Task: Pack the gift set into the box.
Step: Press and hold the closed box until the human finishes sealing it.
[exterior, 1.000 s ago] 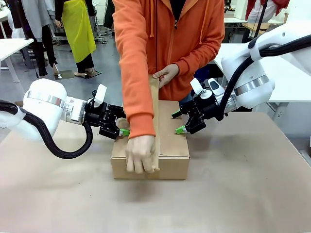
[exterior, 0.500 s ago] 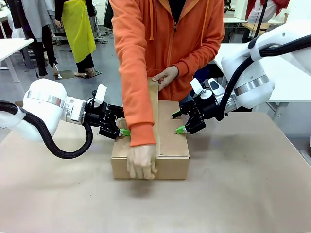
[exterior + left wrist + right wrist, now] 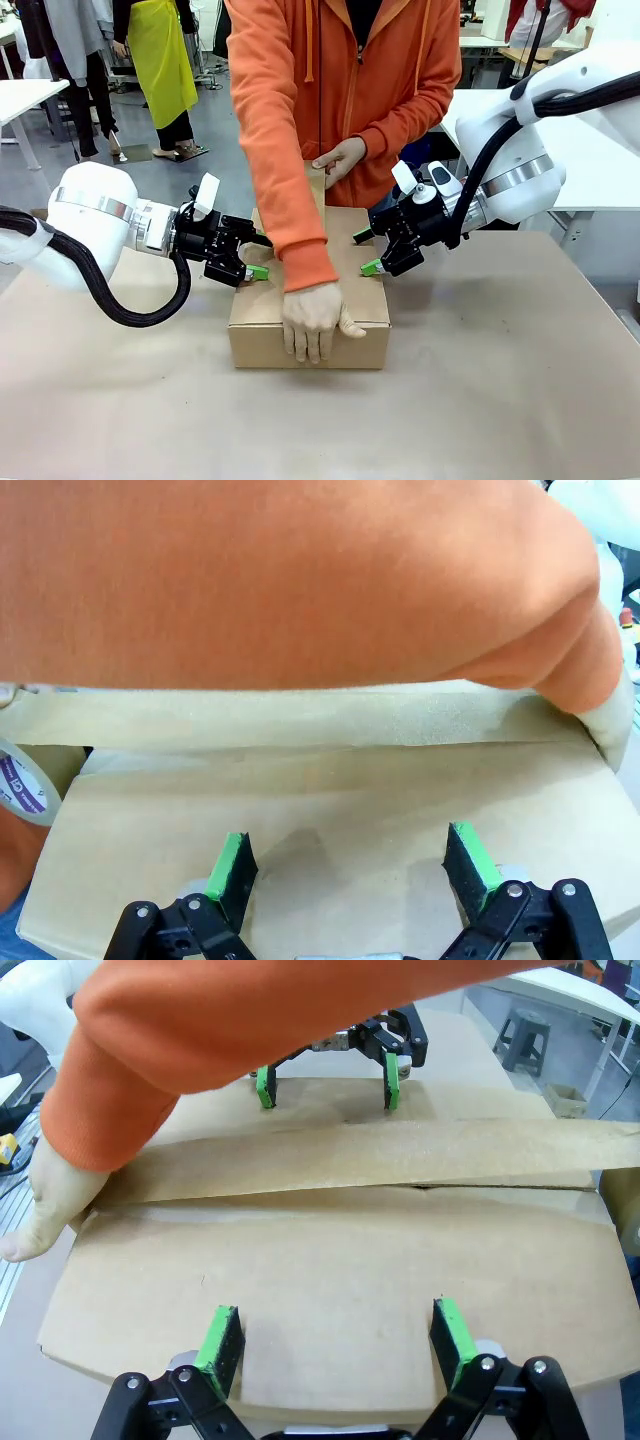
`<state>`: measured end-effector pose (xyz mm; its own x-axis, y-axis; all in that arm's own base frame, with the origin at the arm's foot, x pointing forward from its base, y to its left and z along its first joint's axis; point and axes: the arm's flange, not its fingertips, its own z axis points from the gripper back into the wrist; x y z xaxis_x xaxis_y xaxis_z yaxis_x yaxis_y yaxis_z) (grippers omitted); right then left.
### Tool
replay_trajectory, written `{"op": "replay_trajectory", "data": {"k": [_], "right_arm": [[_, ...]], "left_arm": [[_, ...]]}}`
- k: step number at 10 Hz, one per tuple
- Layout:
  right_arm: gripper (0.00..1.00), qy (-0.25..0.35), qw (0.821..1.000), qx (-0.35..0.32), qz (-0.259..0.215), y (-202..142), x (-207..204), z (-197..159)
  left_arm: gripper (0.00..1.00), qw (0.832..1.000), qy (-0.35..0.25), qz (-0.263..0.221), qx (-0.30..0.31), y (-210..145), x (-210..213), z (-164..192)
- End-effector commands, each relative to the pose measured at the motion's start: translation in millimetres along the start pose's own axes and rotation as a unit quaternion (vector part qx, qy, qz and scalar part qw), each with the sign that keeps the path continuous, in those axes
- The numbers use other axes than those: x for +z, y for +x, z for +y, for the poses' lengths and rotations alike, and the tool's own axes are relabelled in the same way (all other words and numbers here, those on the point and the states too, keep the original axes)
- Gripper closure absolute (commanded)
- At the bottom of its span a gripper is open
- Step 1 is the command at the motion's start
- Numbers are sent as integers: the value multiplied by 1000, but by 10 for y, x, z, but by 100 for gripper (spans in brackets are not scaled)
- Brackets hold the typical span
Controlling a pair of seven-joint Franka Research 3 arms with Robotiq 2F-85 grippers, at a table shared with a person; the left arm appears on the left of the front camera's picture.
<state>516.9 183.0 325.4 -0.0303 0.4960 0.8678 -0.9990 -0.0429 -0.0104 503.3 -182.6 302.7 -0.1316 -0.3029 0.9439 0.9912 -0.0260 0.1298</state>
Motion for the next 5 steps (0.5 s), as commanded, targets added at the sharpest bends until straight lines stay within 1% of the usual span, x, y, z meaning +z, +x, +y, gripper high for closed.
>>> {"op": "replay_trajectory", "data": {"k": [1,5], "right_arm": [[0,-4,1000,1,3,9,0,8],[0,-4,1000,1,3,9,0,8]], "left_arm": [[0,1000,2,-3,-7,-20,-1,-17],[0,1000,2,-3,-7,-20,-1,-17]]}}
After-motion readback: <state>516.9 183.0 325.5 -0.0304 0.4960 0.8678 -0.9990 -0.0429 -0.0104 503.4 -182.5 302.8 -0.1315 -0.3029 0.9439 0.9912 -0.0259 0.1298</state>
